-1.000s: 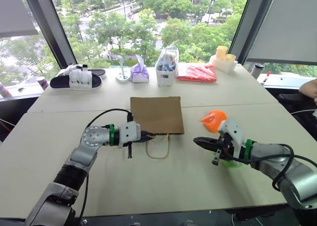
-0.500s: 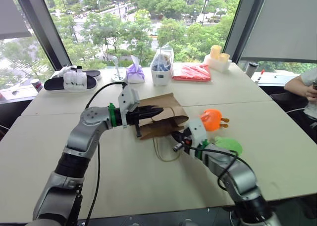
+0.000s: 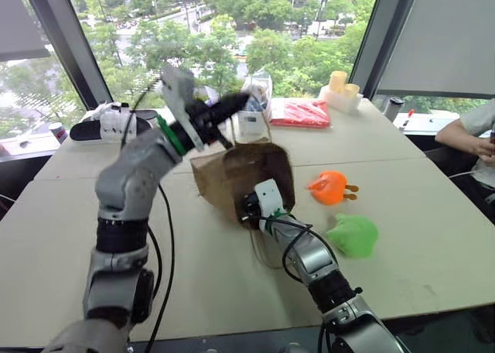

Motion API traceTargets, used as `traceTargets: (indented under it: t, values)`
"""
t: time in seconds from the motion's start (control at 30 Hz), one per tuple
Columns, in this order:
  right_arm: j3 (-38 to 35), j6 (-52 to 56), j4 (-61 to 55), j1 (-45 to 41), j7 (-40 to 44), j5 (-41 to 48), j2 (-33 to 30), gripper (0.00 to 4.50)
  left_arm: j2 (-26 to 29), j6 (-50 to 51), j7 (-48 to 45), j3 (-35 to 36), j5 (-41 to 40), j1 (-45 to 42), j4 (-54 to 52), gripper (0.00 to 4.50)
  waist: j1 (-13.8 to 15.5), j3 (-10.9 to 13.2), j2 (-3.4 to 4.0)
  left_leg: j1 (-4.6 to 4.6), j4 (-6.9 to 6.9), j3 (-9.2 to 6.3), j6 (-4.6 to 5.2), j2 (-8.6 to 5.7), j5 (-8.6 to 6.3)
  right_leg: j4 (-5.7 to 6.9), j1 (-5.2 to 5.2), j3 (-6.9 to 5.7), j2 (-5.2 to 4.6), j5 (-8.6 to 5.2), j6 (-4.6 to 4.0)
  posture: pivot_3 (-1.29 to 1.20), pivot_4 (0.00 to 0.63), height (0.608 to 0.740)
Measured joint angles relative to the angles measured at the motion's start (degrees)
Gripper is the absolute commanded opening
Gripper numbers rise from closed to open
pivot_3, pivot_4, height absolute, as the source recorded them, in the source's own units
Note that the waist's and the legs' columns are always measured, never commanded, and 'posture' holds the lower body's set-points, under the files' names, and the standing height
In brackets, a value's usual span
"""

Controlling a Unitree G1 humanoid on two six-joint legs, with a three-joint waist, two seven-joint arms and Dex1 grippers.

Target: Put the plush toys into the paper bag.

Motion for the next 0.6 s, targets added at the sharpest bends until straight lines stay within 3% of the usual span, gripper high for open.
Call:
traceTargets:
  t: [0.23,0.33,0.43,0.6]
  values:
    - [-0.29,-0.56,-0.21,0.27,2.0,-1.06,-1.15,0.0,0.28,3.62,1.77,0.73,-2.9,0.44,-1.97,0.06,-0.93,0.0,0.0,-0.03,0.0,-0.02,-0.07,0.0,0.04,0.0,0.0,0.01,0.01,0.0,0.0,0.0,0.15,0.74]
    - [-1.31,1.45,-3.2,1.22,3.45,-0.73,-2.6,0.0,0.38,3.17,-0.09,-2.3,-2.64,6.86,-7.02,0.06,-1.0,-0.02,0.03,-0.02,-0.01,0.0,-0.06,0.0,0.04,0.01,0.0,0.03,0.01,0.0,0.0,0.0,0.15,0.74]
    - [-2.99,9.1,-15.69,3.82,8.26,2.74,-6.06,0.0,-0.95,0.74,-1.07,-6.86,0.5,16.85,-8.49,0.06,-0.92,0.0,0.02,-0.1,0.01,-0.03,-0.03,0.0,0.01,0.0,-0.05,0.03,0.01,0.0,0.0,0.0,0.15,0.74]
    - [-5.38,20.44,-34.34,5.83,13.5,8.2,-11.47,0.0,-1.73,-3.32,-1.51,-8.87,3.7,19.12,-7.94,0.06,-0.61,-0.01,0.02,-0.11,0.02,-0.04,-0.02,0.0,0.01,0.0,-0.04,0.01,0.02,0.0,-0.01,0.0,0.15,0.74]
